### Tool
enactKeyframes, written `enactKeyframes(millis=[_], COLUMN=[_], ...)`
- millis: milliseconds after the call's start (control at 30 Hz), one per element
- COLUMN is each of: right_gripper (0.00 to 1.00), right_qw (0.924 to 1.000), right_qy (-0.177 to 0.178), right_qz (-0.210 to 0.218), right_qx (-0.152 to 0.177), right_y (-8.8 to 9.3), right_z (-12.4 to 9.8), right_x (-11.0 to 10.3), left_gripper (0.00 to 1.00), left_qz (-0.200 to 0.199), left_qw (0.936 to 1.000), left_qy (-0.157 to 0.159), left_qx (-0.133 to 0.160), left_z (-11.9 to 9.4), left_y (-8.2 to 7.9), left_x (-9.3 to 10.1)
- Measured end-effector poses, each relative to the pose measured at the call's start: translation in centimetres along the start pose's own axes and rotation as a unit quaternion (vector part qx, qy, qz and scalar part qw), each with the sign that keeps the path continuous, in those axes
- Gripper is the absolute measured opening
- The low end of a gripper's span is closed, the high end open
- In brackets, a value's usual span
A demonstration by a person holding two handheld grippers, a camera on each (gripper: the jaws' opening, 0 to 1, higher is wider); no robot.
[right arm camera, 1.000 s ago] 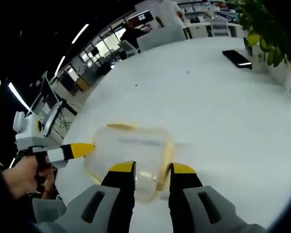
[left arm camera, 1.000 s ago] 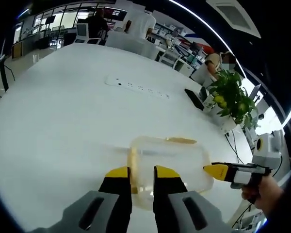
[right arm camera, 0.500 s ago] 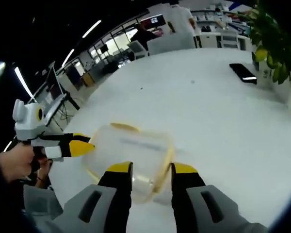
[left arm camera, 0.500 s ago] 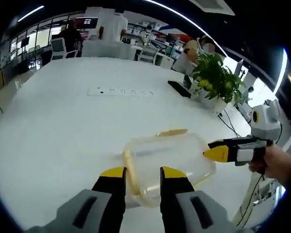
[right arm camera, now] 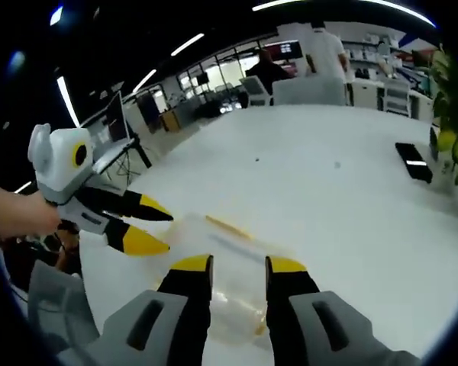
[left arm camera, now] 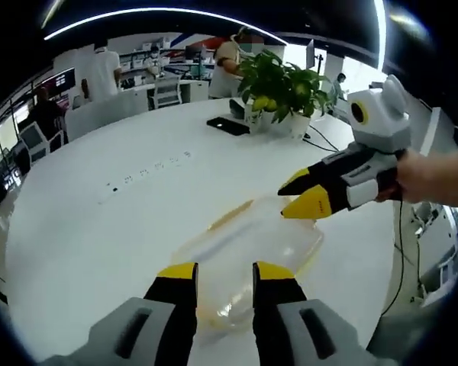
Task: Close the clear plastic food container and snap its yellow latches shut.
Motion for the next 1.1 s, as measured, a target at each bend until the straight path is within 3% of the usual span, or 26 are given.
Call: enactKeyframes(millis=[267,633,833,1100], right_gripper=[0.16,0.17,0.17,0.18], right_qw=[0.9994,0.9952,0.9936,0.9924], right_qy=[-0.028,-0.071,-0.079,-0.082], right_qz=[-0.017,-0.06,-0.072,-0.081], right_qx=[-0.01,-0.03,-0.038,-0.042], right_y=[-0.6,-1.6,-1.8,-1.8], right_z=[0.6,2.1,2.8,3.2], right_x=[0.2,-0.6,-0.7,-0.5], left_gripper=[0.21,0.21,0.21,0.21], left_qz=[0.074,0.175,0.197,0.241], left_qw=[0.9962,0.9792,0.9736,0.9614], left_qy=[0.04,0.088,0.098,0.113], left_qx=[-0.022,-0.055,-0.062,-0.07], left_z=[0.8,1.5,1.5,1.2], left_y=[-1.0,-1.1,-0.9,-0.7], left_x=[0.9,2.7,3.3,4.4])
Point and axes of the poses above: the point that each gripper's makers call its tool centre point, and the gripper's own axes: z roughly forward along the fingers, x roughly to its right, y roughly out of its underside, the point moved 9 cm from there along -z, roughly backward along the fingers, and after that the axes turned 7 degrees about -z, right-handed, at the moved point
